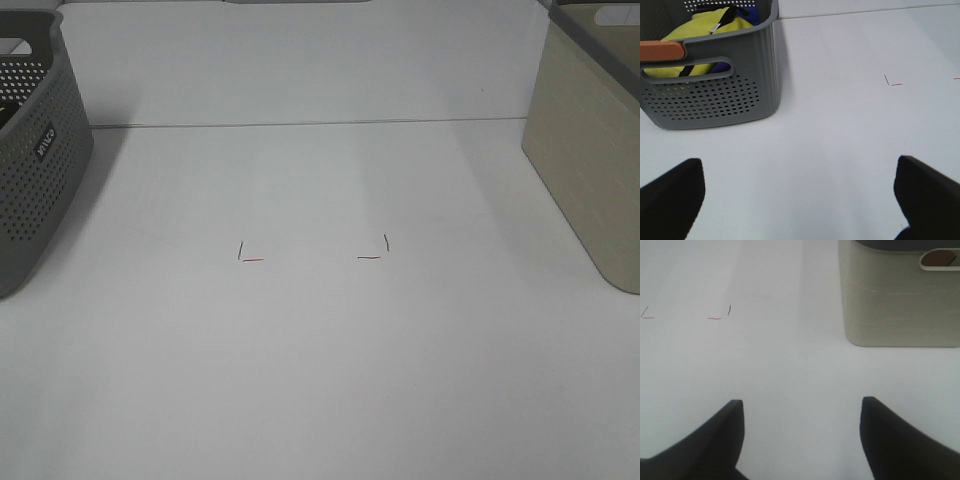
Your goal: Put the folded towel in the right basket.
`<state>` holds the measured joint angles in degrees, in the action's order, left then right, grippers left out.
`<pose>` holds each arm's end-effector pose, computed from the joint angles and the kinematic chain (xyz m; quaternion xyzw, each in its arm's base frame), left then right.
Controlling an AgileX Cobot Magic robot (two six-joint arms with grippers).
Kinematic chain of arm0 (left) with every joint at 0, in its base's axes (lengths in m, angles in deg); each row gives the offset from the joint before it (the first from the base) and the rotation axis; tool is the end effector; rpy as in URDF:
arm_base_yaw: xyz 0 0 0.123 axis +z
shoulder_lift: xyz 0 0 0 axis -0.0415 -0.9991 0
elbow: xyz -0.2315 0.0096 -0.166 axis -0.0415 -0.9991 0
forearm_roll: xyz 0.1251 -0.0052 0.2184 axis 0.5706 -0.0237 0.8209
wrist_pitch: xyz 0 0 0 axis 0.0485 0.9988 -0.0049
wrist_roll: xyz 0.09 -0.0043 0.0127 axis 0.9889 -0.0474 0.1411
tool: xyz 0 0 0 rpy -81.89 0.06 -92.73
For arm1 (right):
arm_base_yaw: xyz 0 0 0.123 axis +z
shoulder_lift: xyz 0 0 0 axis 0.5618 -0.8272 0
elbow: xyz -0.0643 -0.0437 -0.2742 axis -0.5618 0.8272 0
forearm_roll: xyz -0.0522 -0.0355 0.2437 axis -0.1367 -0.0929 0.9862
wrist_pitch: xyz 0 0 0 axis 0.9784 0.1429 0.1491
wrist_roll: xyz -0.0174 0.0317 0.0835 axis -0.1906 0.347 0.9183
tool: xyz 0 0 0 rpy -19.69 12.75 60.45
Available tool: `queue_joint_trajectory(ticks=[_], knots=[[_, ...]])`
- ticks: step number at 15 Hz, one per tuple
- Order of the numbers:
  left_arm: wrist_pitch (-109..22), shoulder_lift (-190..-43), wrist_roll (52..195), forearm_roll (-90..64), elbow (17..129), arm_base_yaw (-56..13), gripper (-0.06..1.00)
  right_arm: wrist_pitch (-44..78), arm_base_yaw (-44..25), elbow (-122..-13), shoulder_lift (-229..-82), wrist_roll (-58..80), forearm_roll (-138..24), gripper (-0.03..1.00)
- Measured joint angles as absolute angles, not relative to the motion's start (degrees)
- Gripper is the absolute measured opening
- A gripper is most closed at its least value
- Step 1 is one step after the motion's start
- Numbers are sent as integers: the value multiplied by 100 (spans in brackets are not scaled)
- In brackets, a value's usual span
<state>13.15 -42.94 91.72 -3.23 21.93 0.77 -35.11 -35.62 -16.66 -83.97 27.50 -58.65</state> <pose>-0.0061 -0.0050 0.2784 0.0284 0.8473 -0.0304 0.5294 -0.0007 0.0080 0.2801 -0.0393 0.8588 0.0152 0.5106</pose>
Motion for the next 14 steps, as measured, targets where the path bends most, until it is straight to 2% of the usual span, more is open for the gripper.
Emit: queue_joint_trajectory(ticks=[14], knots=[[1315, -4294, 9172, -323, 2193, 77, 98, -3523, -3562, -1649, -8162, 2750, -5939, 63]])
